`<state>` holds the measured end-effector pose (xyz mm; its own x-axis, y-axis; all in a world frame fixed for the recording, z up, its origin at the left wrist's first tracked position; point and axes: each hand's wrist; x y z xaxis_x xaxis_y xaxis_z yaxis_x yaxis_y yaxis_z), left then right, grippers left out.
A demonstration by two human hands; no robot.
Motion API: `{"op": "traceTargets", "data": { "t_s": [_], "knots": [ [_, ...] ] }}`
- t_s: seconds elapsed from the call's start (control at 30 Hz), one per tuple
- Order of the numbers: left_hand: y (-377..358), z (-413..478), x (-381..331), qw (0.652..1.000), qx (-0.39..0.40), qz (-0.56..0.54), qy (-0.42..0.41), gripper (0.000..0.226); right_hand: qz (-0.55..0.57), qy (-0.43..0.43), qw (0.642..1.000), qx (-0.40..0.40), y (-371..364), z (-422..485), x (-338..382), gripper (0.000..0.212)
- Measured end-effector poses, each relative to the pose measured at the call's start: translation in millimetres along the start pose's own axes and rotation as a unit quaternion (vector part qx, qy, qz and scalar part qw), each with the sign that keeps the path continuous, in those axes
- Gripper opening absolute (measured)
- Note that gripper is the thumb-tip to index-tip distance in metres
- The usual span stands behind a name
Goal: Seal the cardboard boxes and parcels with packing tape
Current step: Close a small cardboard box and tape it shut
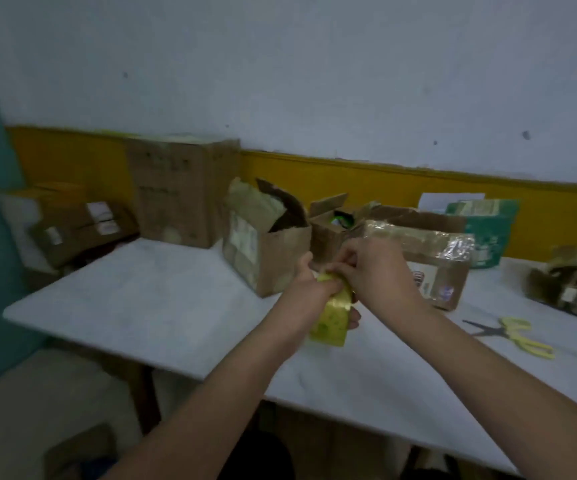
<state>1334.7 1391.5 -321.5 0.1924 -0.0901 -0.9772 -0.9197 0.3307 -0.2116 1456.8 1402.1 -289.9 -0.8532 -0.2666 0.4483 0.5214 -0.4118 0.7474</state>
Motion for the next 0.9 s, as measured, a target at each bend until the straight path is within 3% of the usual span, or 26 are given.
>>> {"op": "traceTargets", "data": {
  "t_s": [0.17,0.4,0.53,0.73,0.9],
  "knots": [
    [56.0,-76.3,-22.2,0.997,-0.064,0.026,0.029,0.082,0.135,-0.006,0.989,0.063,-30.1,-21.3,61.2,0.017],
    [77.6,-132.4,30.6,0.982,-0.131,0.109,0.083,0.077,0.22,-0.011,0.966,0.134,-66.8,-54.9,72.1,0.019],
    [80.1,-126.0,61.3,0.971,-0.158,0.157,0.087,0.082,0.167,-0.007,0.975,0.147,-100.1,-64.5,56.6,0.018],
    [83.2,-106.4,88.3,0.943,-0.202,0.262,0.037,0.068,0.127,0.001,0.98,0.152,-132.1,-64.4,35.8,0.016],
    [85.5,-95.3,92.9,0.917,-0.254,0.299,0.069,0.077,-0.053,0.127,0.986,0.089,-139.0,-70.8,29.4,0.025]
  ]
}}
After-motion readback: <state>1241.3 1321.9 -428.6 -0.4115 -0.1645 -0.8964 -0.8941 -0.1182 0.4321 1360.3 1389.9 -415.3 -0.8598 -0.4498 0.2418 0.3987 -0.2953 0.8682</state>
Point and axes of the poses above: each hand's wrist, its own z-axis towards the middle knuckle, its own y-axis out of the back of the hand, x = y × z, and after that the axes turned 5 degrees about z, right-handed
